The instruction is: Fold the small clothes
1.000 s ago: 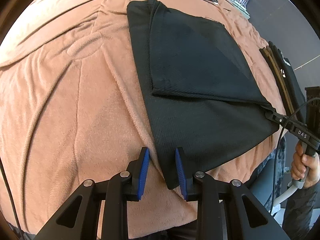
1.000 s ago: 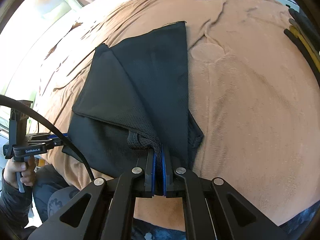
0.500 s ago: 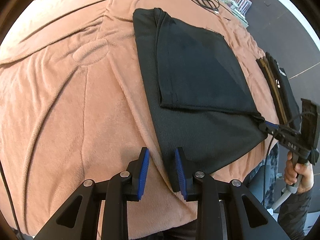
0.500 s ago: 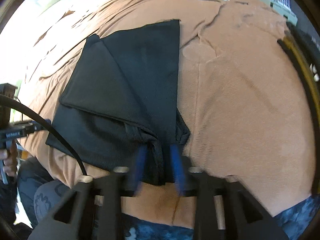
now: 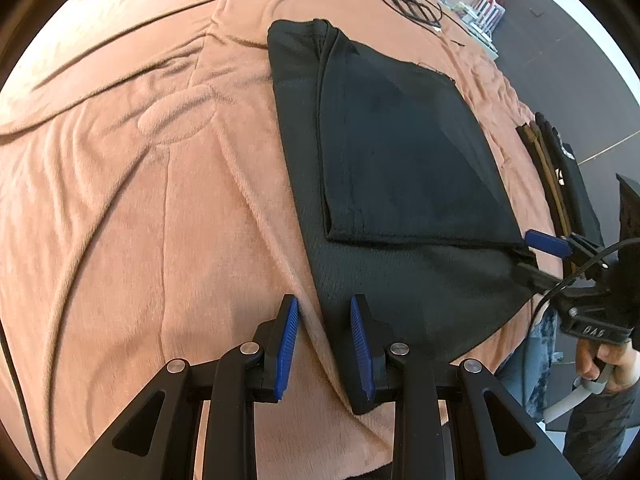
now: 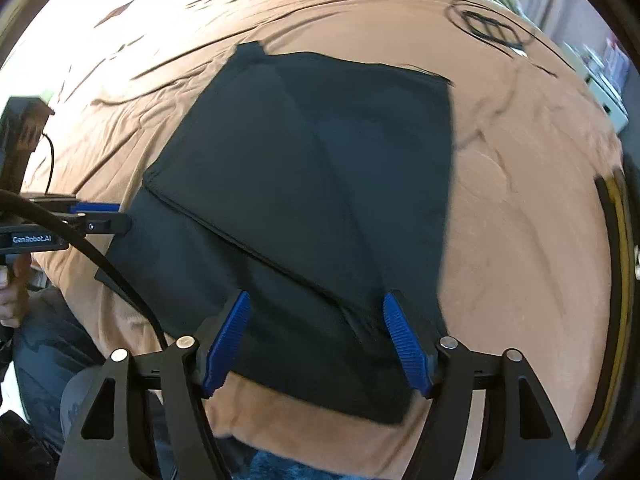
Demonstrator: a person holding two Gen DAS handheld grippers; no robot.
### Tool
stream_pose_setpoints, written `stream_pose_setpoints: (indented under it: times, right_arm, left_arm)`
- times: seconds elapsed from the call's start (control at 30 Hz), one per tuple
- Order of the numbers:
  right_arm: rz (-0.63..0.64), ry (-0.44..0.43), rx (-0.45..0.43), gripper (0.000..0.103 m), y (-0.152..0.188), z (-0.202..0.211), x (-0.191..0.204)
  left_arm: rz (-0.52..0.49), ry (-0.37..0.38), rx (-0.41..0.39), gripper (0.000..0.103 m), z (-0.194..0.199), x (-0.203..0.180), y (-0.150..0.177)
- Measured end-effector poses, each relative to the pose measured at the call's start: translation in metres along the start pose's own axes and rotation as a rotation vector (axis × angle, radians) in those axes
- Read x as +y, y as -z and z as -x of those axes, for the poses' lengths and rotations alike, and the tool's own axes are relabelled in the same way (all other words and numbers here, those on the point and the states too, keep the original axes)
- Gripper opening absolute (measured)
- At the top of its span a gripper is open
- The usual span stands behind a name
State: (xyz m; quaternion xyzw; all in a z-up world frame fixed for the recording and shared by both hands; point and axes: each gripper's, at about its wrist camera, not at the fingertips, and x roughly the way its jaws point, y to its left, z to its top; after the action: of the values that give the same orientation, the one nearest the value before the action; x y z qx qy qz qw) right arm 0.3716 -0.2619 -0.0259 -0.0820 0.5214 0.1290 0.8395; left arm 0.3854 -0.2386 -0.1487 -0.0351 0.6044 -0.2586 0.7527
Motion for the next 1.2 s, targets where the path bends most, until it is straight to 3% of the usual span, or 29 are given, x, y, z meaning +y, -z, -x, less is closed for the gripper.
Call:
stream_pose_setpoints:
  times: [0.23, 0.57, 1.2]
  right_arm:
    - [0.092, -0.008, 0.028, 0.072, -0.027, -0.031, 0.033]
    - [0.159, 0.068, 0.014, 0.074, -0.056, -0.067, 0.045]
    - [-0.141, 0.108, -0.084, 0.074, -0.097, -0.078, -0.045]
  left_arm:
    - [0.0, -0.016, 0.003, 0.029, -0.006, 0.006, -0.011]
    - [-0.032, -0.04, 0.007, 0.029, -0.016, 0.001, -0.018]
    - [-0.036, -0.06, 0.007, 0.029, -0.022, -0.004, -0.02]
